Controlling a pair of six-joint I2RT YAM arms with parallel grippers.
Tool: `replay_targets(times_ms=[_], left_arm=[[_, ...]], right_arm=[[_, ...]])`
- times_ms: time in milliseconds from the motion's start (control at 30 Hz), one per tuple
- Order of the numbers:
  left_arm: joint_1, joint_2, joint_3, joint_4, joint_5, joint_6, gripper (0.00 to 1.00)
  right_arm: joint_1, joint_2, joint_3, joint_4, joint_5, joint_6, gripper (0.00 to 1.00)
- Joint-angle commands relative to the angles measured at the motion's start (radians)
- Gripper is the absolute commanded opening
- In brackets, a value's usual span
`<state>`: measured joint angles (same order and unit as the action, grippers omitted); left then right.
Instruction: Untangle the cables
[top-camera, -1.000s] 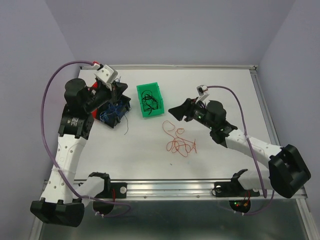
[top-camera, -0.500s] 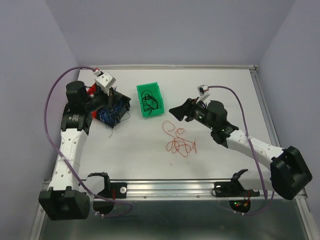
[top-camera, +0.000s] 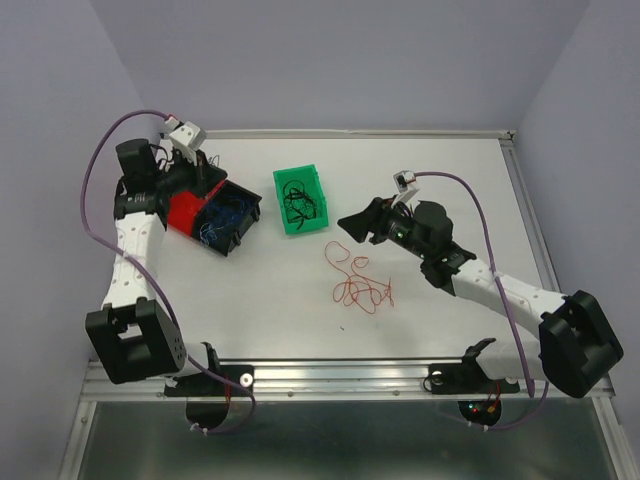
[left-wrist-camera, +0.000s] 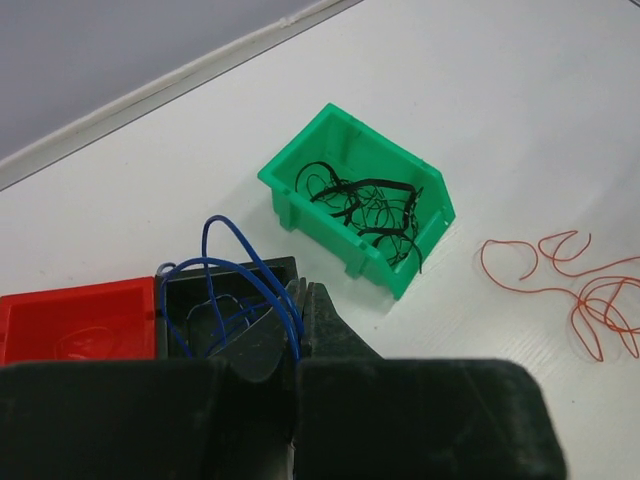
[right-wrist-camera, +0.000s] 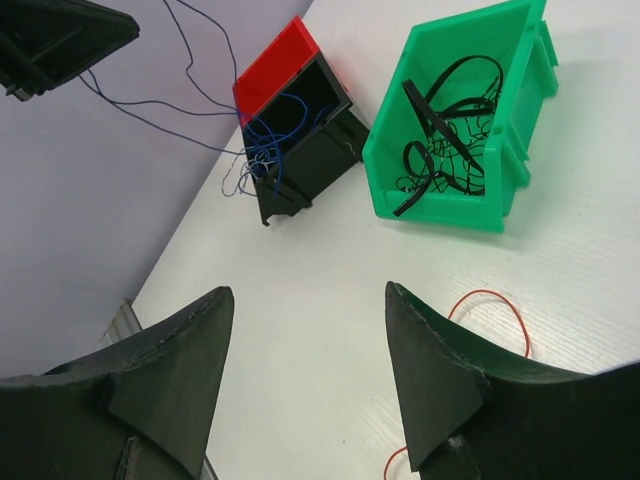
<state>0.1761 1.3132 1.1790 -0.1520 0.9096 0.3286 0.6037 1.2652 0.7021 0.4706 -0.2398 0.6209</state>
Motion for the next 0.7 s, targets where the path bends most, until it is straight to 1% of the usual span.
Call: replay_targets(times_ms=[0,100,200,233,333,500,667], left_arm=[[0.039,0.076,0.074,0.037,0.106,0.010,0.00],[0.065,0.202,0.120,-0.014,0.152,0.046,0.00],[0.082,0.285,0.157,-0.099,0.193,0.104,0.00],[0.085,0.302,0.160,-0.100,0.199,0.116,0.00],[0.085,0.328,0.156,-0.147,0.203,0.170,0.00],[0.082,0.325,0.102,-0.103,0.135,0.181,0.00],[0.062,0.328,0.056,-0.112,0.062,0.214,0.00]], right_arm=[[0.007,0.010,-0.003,0.017,-0.006,-0.012,0.67],[0.008,0.014,-0.001,0.016,-0.007,-0.013,0.67],[0.010,0.014,-0.001,0.016,-0.009,-0.013,0.67],[0.008,0.014,-0.001,0.016,-0.010,-0.013,0.67],[0.007,0.016,0.000,0.016,-0.013,-0.012,0.67],[0.008,0.016,0.002,0.016,-0.016,-0.010,0.67],[0.008,0.019,0.002,0.017,-0.018,-0.010,0.67]])
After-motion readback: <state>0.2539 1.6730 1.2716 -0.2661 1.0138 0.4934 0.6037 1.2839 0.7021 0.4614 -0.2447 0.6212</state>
